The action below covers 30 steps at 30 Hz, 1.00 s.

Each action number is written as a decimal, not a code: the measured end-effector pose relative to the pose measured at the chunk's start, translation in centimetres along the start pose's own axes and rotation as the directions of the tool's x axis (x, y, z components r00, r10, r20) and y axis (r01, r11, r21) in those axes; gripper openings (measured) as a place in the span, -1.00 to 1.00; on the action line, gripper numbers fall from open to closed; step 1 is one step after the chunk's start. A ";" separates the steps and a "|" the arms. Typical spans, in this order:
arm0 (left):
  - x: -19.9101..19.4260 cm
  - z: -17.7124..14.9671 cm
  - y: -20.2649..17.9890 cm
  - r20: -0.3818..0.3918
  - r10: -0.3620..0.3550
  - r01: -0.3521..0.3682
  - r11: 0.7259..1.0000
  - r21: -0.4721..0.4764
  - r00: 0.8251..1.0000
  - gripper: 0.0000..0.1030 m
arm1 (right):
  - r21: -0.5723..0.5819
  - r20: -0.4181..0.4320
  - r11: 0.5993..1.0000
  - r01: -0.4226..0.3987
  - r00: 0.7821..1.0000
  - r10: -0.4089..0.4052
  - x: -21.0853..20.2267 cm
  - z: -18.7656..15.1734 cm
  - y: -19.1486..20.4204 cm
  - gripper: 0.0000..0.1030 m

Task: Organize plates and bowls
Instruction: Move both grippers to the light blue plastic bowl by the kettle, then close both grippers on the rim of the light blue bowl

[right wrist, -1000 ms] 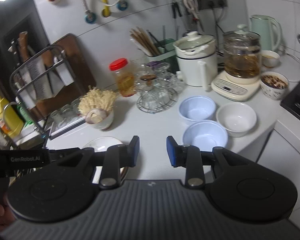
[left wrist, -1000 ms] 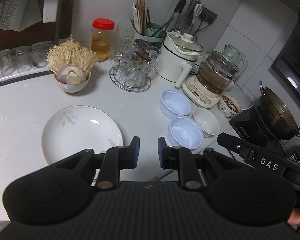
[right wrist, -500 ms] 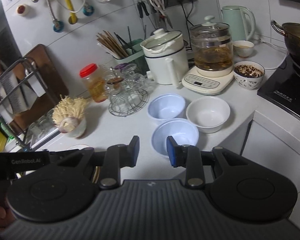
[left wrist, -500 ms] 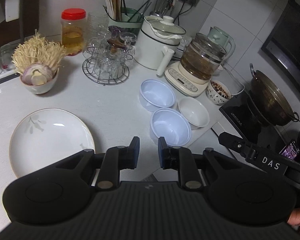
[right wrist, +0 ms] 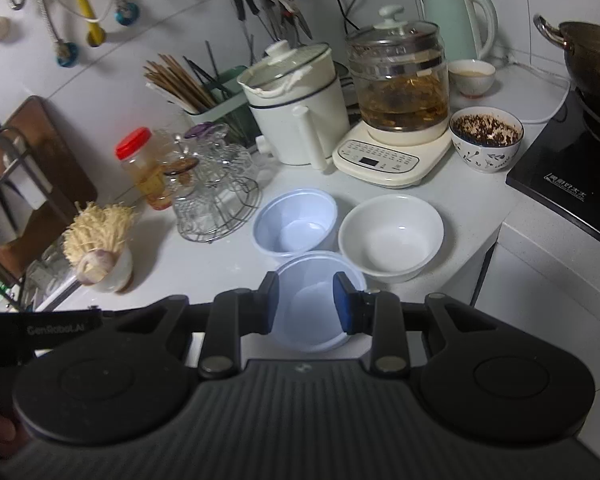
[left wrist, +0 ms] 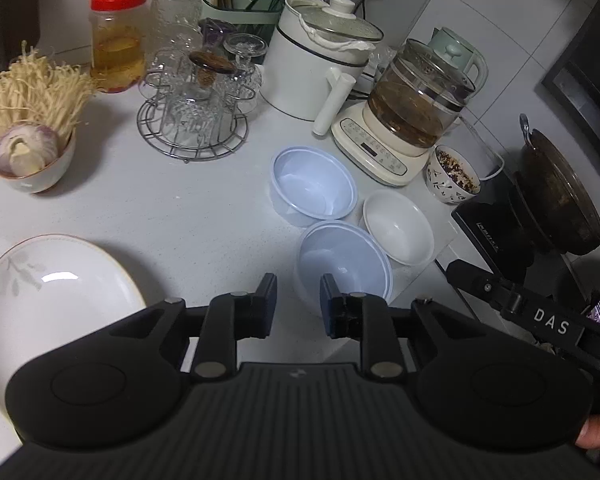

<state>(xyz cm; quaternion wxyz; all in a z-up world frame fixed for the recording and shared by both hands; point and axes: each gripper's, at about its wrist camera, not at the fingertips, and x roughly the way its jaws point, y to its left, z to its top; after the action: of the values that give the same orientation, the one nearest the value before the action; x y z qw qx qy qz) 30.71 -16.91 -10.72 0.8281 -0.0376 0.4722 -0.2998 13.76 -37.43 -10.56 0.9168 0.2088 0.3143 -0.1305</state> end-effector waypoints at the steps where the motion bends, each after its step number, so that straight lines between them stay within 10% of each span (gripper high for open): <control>1: 0.5 0.3 -0.2 -0.003 0.000 0.000 1.000 0.003 1.000 -0.47 | 0.003 -0.005 1.000 0.001 1.000 -0.001 0.3 0.3 -0.1 -0.36; 7: 3.7 2.7 -1.1 -0.028 -0.032 0.031 0.999 -0.033 0.999 -0.41 | -0.043 -0.026 0.999 0.023 0.999 -0.024 2.3 2.6 -0.7 -0.36; 11: 5.9 4.6 -2.2 -0.025 -0.025 0.024 1.000 -0.014 0.999 0.00 | -0.050 -0.041 0.998 0.028 0.999 -0.030 4.0 4.2 -1.6 -0.36; 30: 16.2 9.7 2.0 -0.104 0.006 -0.018 0.993 -0.119 0.995 0.00 | -0.083 -0.166 0.997 -0.001 0.986 -0.013 16.0 8.6 -1.7 -0.36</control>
<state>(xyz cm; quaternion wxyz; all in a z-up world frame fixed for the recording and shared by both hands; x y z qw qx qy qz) 45.50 -26.00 -18.38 0.8005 -0.0687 0.5320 -0.2673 29.94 -44.67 -15.00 0.8949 0.1800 0.3955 -0.1021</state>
